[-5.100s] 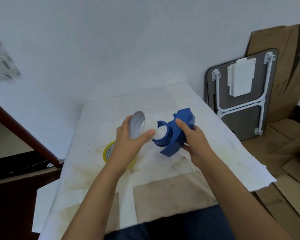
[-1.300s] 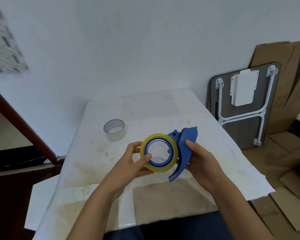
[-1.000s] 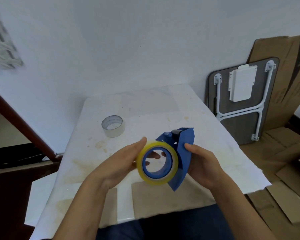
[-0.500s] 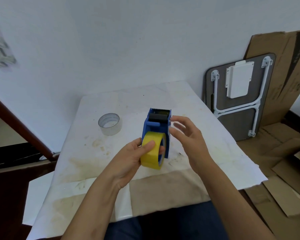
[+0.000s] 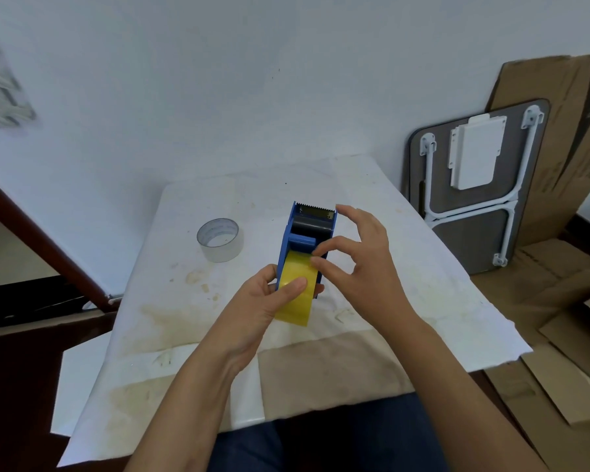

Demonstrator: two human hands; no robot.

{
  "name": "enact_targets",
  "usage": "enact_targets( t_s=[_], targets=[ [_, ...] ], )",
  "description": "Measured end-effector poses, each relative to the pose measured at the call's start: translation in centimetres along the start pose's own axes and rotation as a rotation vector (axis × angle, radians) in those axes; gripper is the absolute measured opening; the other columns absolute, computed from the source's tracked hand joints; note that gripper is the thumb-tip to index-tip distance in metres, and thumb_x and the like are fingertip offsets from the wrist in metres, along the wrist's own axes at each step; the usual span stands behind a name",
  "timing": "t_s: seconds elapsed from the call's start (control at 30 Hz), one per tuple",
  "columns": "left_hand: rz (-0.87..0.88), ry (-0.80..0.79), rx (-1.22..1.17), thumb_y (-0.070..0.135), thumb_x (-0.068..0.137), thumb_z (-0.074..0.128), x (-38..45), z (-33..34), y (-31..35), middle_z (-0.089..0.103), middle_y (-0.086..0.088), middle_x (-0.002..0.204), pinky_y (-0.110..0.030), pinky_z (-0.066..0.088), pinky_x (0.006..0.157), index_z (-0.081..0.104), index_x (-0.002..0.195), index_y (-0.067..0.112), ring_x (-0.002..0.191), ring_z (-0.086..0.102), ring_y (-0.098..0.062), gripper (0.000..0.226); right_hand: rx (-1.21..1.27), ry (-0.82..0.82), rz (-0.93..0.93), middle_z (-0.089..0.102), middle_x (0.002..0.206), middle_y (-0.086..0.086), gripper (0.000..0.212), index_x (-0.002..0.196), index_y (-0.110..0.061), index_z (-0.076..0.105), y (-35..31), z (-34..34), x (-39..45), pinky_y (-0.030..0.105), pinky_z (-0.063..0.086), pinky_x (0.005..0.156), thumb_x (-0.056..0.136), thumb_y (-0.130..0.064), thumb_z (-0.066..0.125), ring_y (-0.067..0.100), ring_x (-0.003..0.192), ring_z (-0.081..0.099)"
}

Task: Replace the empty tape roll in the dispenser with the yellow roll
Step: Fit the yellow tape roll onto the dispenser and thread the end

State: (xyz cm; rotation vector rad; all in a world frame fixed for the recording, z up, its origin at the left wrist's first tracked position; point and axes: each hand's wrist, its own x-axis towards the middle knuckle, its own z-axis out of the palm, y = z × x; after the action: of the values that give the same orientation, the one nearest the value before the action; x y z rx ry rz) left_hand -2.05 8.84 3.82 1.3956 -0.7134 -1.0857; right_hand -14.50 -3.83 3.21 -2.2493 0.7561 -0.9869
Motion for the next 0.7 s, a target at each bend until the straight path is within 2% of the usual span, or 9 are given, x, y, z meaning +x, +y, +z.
enact_targets(
  t_s=[0.1, 0.17, 0.27, 0.37, 0.47, 0.53, 0.6, 0.7],
  targets=[
    [-0.01, -0.006, -0.011, 0.033, 0.08, 0.07, 0.0, -0.09, -0.05, 0.082, -0.001, 0.101, -0.042, 0.05, 0.101, 0.068, 0.113, 0.023, 0.096, 0.076, -0.016, 0.035, -0.069, 0.039, -0.035, 0.045, 0.151, 0.003, 0.007, 0.087, -0.021, 0.074, -0.01, 0.03, 0.2, 0.028, 0.032, 0.096, 0.085, -0.027, 0.073, 0.03, 0.146, 0.026],
    [-0.02, -0.008, -0.007, 0.033, 0.082, 0.069, -0.05, -0.07, 0.01, 0.081, -0.001, 0.103, -0.045, 0.049, 0.105, 0.066, 0.117, 0.021, 0.101, 0.075, -0.019, 0.037, -0.1, 0.043, -0.045, 0.046, 0.151, 0.002, 0.008, 0.087, -0.02, 0.074, -0.12, 0.06, 0.22, 0.027, 0.034, 0.093, 0.087, -0.027, 0.07, 0.028, 0.146, 0.026],
    [-0.025, -0.012, 0.022, 0.031, 0.088, 0.067, -0.03, -0.08, 0.15, 0.082, 0.001, 0.1, -0.042, 0.05, 0.102, 0.065, 0.118, 0.02, 0.096, 0.076, -0.015, 0.032, -0.13, 0.025, -0.039, 0.044, 0.152, -0.002, 0.01, 0.088, -0.019, 0.073, -0.33, 0.33, 0.12, 0.02, 0.031, 0.093, 0.089, -0.028, 0.068, 0.024, 0.147, 0.025],
    [-0.017, -0.019, 0.038, 0.033, 0.085, 0.069, -0.11, -0.21, 0.29, 0.082, 0.0, 0.1, -0.04, 0.051, 0.098, 0.066, 0.117, 0.018, 0.095, 0.076, -0.014, 0.035, -0.132, 0.014, -0.056, 0.042, 0.153, -0.003, 0.009, 0.085, -0.021, 0.072, -0.4, 0.34, 0.17, 0.011, 0.025, 0.089, 0.087, -0.03, 0.07, 0.022, 0.147, 0.023],
    [-0.027, -0.023, 0.048, 0.036, 0.08, 0.07, -0.21, -0.43, 0.17, 0.081, -0.001, 0.101, -0.044, 0.049, 0.103, 0.067, 0.116, 0.02, 0.097, 0.075, -0.017, 0.039, -0.13, 0.017, -0.078, 0.042, 0.153, -0.003, 0.007, 0.083, -0.019, 0.071, -0.35, 0.06, 0.32, 0.014, 0.029, 0.09, 0.086, -0.025, 0.071, 0.022, 0.147, 0.023],
    [-0.037, -0.021, 0.029, 0.035, 0.081, 0.073, -0.22, -0.68, -0.05, 0.081, -0.004, 0.105, -0.048, 0.047, 0.107, 0.068, 0.114, 0.021, 0.102, 0.074, -0.022, 0.037, -0.117, 0.045, -0.096, 0.046, 0.15, -0.002, 0.007, 0.082, -0.017, 0.069, -0.37, -0.02, 0.34, 0.011, 0.029, 0.089, 0.087, -0.022, 0.07, 0.022, 0.146, 0.028],
    [-0.047, -0.027, 0.008, 0.034, 0.081, 0.074, -0.3, -0.83, -0.19, 0.079, -0.01, 0.109, -0.052, 0.044, 0.11, 0.069, 0.117, 0.02, 0.109, 0.072, -0.029, 0.039, -0.106, 0.073, -0.12, 0.052, 0.143, -0.001, 0.006, 0.082, -0.015, 0.068, -0.42, -0.02, 0.29, 0.01, 0.031, 0.092, 0.087, -0.018, 0.069, 0.021, 0.141, 0.034],
    [-0.058, -0.043, -0.02, 0.032, 0.083, 0.074, -0.44, -0.9, -0.36, 0.078, -0.012, 0.112, -0.051, 0.043, 0.112, 0.067, 0.12, 0.017, 0.11, 0.071, -0.03, 0.041, -0.069, 0.116, -0.138, 0.057, 0.127, -0.003, 0.007, 0.078, -0.011, 0.065, -0.63, -0.2, 0.13, 0.009, 0.03, 0.099, 0.085, -0.011, 0.068, 0.02, 0.128, 0.046]
  ],
)
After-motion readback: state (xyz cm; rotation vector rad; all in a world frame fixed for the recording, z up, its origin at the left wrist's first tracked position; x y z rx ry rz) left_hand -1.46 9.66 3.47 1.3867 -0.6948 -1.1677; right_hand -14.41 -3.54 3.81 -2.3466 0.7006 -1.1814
